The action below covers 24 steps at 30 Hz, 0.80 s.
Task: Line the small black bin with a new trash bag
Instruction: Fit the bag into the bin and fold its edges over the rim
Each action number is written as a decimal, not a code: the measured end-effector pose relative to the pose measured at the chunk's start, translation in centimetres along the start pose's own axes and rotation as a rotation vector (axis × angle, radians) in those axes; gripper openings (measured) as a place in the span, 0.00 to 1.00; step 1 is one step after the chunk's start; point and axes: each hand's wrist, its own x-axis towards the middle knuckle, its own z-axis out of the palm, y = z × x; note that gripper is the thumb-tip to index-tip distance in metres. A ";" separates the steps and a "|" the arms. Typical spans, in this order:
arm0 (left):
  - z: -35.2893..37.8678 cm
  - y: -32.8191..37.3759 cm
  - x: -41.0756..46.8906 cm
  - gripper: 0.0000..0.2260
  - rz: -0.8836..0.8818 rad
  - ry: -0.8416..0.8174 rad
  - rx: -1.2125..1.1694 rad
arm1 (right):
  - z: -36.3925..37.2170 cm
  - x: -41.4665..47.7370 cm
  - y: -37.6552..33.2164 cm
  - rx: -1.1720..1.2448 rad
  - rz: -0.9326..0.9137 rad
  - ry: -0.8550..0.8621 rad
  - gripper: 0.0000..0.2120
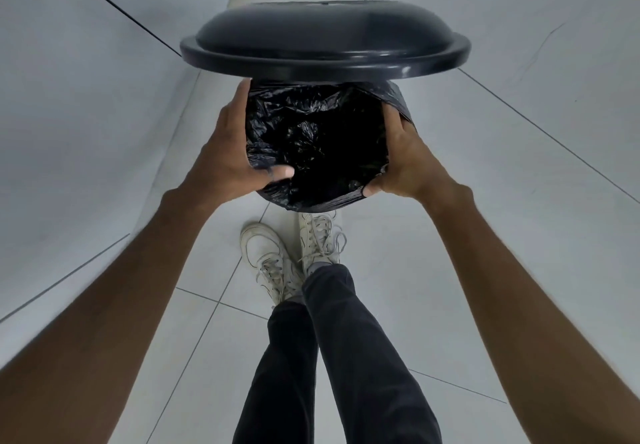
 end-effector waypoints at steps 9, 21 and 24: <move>-1.1 1.8 1.2 0.26 -0.050 0.039 -0.163 | -0.6 1.0 1.8 0.005 -0.115 -0.027 0.71; -0.8 1.7 3.9 0.19 -0.215 0.077 -0.226 | -4.2 5.7 2.6 0.459 0.010 -0.314 0.39; -0.9 1.7 4.6 0.19 -0.203 0.075 -0.251 | -5.8 7.3 1.2 0.701 0.116 -0.200 0.25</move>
